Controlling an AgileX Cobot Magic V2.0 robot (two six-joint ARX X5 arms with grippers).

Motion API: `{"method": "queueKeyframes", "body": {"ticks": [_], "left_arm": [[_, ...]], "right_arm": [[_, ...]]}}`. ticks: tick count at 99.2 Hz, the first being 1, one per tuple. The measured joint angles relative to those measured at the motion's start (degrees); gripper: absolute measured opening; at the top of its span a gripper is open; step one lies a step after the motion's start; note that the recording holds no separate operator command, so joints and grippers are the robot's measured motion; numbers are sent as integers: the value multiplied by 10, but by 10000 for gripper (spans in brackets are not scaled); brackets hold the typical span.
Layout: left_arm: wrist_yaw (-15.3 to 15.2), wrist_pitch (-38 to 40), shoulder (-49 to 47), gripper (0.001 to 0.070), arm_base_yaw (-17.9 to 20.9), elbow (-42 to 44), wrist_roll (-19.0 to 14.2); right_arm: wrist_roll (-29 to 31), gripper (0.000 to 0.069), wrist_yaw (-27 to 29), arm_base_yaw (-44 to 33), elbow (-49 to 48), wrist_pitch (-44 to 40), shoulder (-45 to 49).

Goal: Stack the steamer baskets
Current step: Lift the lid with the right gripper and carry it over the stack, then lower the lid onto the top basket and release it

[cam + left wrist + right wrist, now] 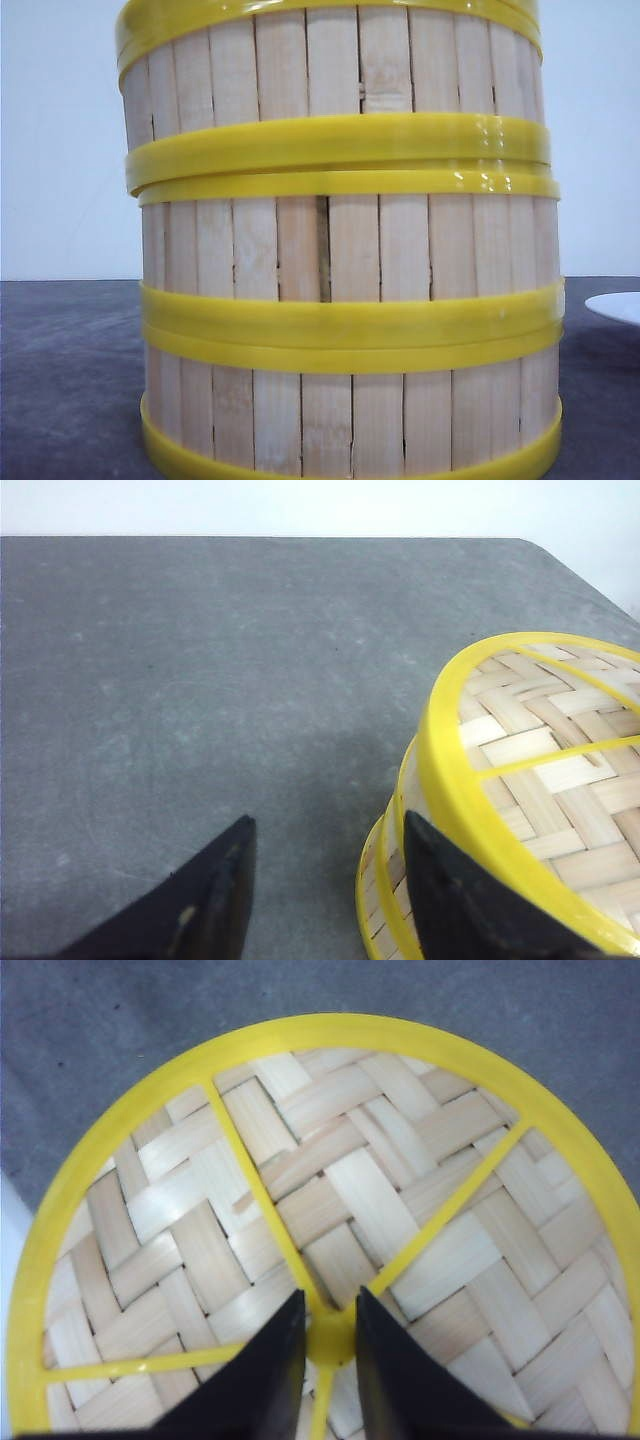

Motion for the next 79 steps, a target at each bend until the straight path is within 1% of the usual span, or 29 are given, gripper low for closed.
{"method": "queueKeyframes", "body": {"ticks": [4,11,15,20,28,43,51,70,79], "left_arm": [[0,0,0,275,0,0,0],[0,0,0,275,0,0,0],[0,0,0,275,0,0,0],[0,0,0,275,0,0,0],[0,0,0,275,0,0,0],[0,0,0,275,0,0,0],[0,0,0,275,0,0,0],[0,0,0,275,0,0,0],[0,0,0,275,0,0,0]], "right_arm": [[0,138,0,0,0,0,0],[0,261,-1,1,0,-3,1],[-1,301,-1,1,0,-5,1],[-2,325,0,1,0,-5,0],[-2,341,18,1,0,-5,-8],[-2,346,90,1,36,-6,-48],[-3,347,133,1,52,1,-91],[1,347,243,1,56,3,-209],[6,347,283,1,52,-3,-253]]}}
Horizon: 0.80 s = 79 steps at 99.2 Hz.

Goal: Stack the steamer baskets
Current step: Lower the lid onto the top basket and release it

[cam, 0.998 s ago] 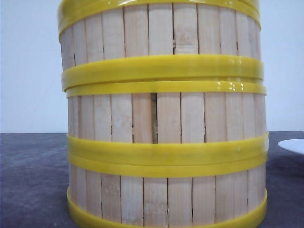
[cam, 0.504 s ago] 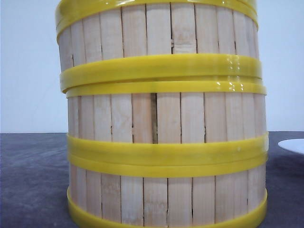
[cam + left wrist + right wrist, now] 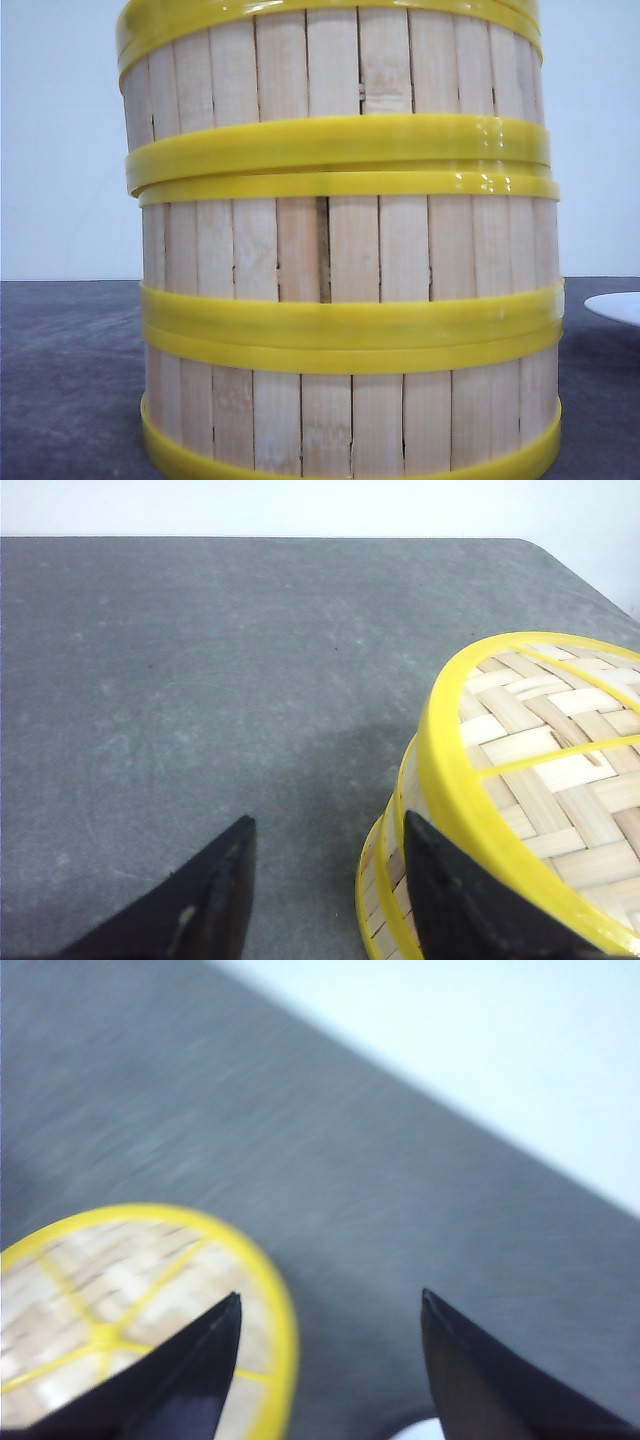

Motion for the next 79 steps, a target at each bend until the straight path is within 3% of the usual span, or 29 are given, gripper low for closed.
{"method": "queueKeyframes", "body": {"ticks": [27,43,55,61,69,79], "left_arm": [[0,0,0,275,0,0,-5],[0,0,0,275,0,0,-7],[0,0,0,272,0,0,-7],[0,0,0,236,0,0,-7],[0,-1,0,86,0,0,-8],[0,-1,0,33,0,0,-8]], "right_arm": [[50,347,59,0,-164,13,-156],[86,347,62,0,-312,57,-233],[98,341,61,0,-359,72,-259],[99,268,62,0,-359,79,-262],[99,96,65,0,-359,80,-264],[99,29,72,0,-359,80,-263]]}}
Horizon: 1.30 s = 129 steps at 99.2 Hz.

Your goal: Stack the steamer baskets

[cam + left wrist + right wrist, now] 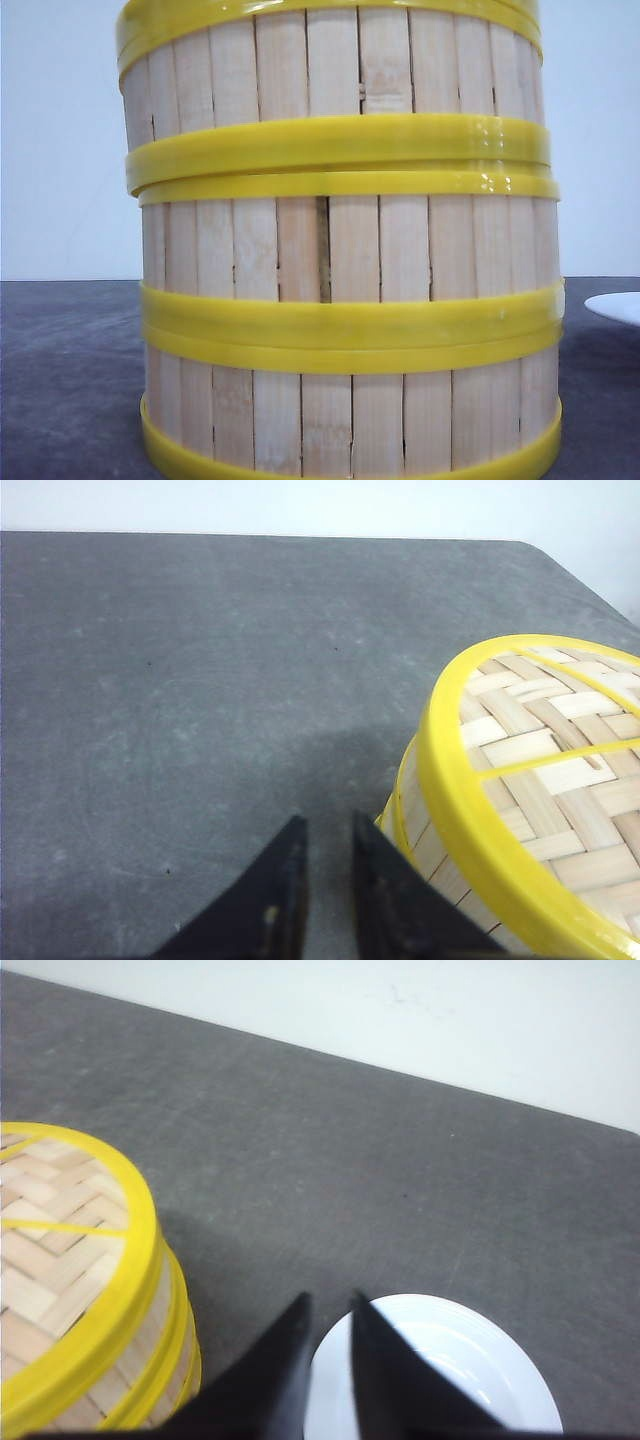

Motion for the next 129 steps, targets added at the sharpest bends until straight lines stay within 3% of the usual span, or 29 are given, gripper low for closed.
{"method": "queueKeyframes", "body": {"ticks": [76,86,100,114,129], "left_arm": [[0,2,0,26,0,0,0],[-13,3,-1,26,3,0,28],[-32,19,-17,26,50,-6,84],[-33,71,-56,26,127,-66,102],[-34,145,-115,26,196,-188,108]], "right_arm": [[0,11,1,0,0,0,0],[0,11,1,0,0,0,0],[0,11,1,0,0,0,0],[0,11,1,0,0,0,0],[0,11,1,0,0,0,0]]}}
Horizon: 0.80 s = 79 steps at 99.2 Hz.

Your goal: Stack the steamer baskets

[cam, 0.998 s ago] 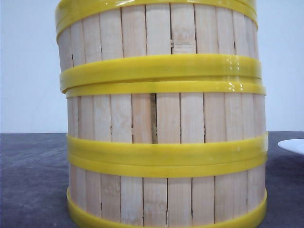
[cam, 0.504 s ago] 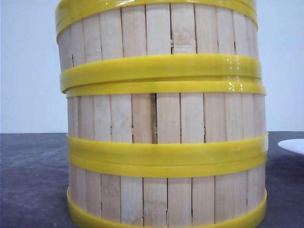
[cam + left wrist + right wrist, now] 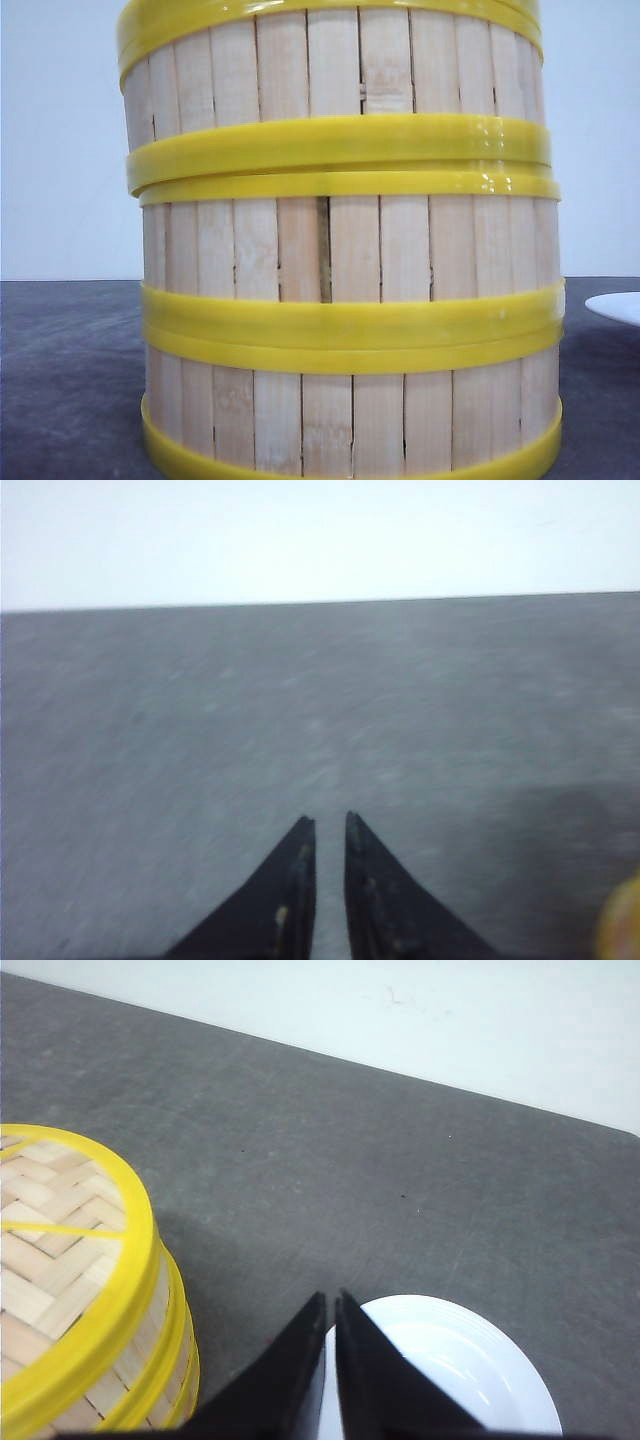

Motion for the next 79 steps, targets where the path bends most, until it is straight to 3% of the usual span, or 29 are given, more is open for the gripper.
{"method": "queueKeyframes", "body": {"ticks": [14,33,79], "left_arm": [[0,62,-68,26,39,-118,5],[0,109,-140,26,49,-219,30],[0,108,-190,26,50,-247,38]], "right_arm": [[0,11,0,0,0,0,0],[0,11,0,0,0,0,0],[0,11,0,0,0,0,0]]}}
